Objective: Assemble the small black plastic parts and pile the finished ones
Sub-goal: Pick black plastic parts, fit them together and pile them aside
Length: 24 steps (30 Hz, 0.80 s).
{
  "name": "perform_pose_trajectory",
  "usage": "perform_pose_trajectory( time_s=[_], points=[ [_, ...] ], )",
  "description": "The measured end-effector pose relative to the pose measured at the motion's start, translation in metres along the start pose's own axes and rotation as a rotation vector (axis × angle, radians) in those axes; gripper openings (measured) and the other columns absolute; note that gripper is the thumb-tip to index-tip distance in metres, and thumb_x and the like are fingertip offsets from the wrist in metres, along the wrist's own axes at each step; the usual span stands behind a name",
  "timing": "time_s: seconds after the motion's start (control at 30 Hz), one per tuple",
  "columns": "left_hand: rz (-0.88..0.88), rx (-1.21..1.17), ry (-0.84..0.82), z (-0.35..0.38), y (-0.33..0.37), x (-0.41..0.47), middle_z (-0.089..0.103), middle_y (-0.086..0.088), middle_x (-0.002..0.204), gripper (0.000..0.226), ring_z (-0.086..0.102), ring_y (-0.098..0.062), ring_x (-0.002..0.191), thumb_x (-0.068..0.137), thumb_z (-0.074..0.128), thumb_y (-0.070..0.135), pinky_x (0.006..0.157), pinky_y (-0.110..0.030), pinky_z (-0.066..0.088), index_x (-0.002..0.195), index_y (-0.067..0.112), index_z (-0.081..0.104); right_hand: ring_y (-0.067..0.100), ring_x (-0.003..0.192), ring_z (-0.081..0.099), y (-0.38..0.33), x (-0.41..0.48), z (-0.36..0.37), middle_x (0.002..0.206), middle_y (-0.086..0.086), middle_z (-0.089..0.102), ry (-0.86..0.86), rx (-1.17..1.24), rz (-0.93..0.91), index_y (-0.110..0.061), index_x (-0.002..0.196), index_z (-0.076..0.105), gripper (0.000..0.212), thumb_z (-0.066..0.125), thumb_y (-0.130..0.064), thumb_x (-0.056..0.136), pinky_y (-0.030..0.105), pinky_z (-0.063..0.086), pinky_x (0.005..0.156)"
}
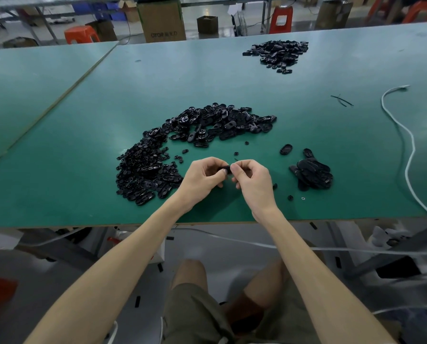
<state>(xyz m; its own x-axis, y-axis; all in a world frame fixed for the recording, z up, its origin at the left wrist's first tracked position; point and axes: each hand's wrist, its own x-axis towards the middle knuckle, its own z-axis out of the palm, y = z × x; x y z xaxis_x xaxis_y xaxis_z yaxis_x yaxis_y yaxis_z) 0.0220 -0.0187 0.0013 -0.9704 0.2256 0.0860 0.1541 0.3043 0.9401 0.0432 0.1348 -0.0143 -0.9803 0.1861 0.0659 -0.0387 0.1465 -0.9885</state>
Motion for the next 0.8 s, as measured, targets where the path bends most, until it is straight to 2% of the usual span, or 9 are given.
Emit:
perform_pose_trajectory(
  time_s=[0.23, 0.43, 0.8],
  points=[
    [0.027, 0.089, -0.008, 0.0012, -0.0005, -0.0011, 0.072, -0.001, 0.084, 0.01, 0.065, -0.009, 0.066, 0.099, 0.062, 0.003, 0.071, -0.021, 0.054, 0.103, 0.009, 0.069, 0.001, 0.057, 0.057, -0.0008, -0.0015, 0.0001, 0.073, -0.005, 0.069, -0.004, -0.01, 0.008, -0.017, 0.093, 0.067, 0.01, 0.066, -0.021, 0.102, 0.02, 0.051, 0.064],
    [0.023, -0.019, 0.003, -0.0051, -0.0011, -0.0023, 0.077, -0.005, 0.089, 0.015, 0.07, -0.016, 0.073, 0.096, 0.069, 0.005, 0.078, -0.026, 0.058, 0.11, 0.002, 0.073, 0.003, 0.059, 0.058, -0.0038, -0.0033, -0.0008, 0.07, -0.006, 0.069, 0.027, 0.058, 0.017, -0.019, 0.09, 0.067, 0.012, 0.066, -0.02, 0.102, 0.021, 0.051, 0.065],
    [0.052, 0.029, 0.011, 0.0003, -0.0006, -0.0019, 0.074, -0.005, 0.08, 0.009, 0.069, -0.014, 0.068, 0.098, 0.066, 0.004, 0.073, -0.024, 0.058, 0.102, 0.01, 0.072, 0.002, 0.059, 0.059, -0.0023, -0.0017, -0.0014, 0.073, -0.005, 0.07, 0.017, 0.08, 0.018, -0.017, 0.093, 0.067, 0.01, 0.066, -0.022, 0.102, 0.018, 0.05, 0.064]
  ],
)
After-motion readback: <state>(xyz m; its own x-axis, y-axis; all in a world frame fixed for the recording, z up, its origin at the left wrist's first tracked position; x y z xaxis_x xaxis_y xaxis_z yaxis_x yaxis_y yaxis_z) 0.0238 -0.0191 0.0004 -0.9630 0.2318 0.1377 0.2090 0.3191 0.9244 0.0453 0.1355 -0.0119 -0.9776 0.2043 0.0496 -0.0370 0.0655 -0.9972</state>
